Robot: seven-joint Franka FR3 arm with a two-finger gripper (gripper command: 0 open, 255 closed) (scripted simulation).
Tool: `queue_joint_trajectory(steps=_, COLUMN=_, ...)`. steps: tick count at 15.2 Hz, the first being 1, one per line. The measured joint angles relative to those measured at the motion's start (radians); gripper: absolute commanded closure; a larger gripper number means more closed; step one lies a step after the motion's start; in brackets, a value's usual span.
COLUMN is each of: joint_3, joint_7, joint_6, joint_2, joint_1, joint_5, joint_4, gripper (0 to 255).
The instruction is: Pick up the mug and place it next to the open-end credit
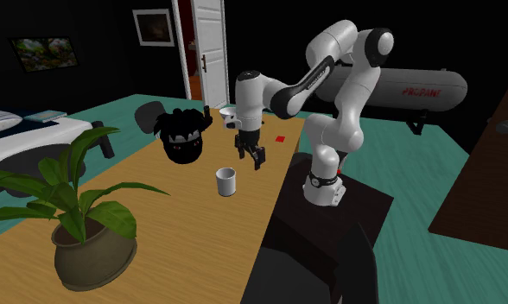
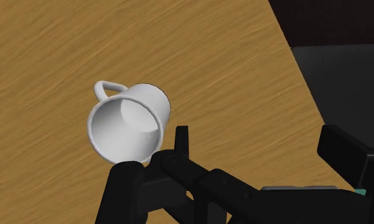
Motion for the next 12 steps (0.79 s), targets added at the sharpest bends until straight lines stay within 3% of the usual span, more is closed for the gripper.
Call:
queue_joint_trajectory(steps=5, joint_3=-0.104, joint_7=-0.077, joint_6=0.219, joint_2=0.188, joint_1=-0.014, joint_5=-0.025, joint_4=0.007, gripper=0)
queue_joint_trajectory(steps=8, joint_3=-0.173, joint_7=-0.149, joint_6=0.342, joint_2=0.321, joint_1=-0.009, joint_5=-0.005, joint_4=0.039, gripper=0)
queue_joint_trajectory(steps=12, joint_3=-0.202, joint_7=-0.182, joint_6=0.425, joint_2=0.399, joint_1=0.0, joint_5=0.017, joint_4=0.042, gripper=0)
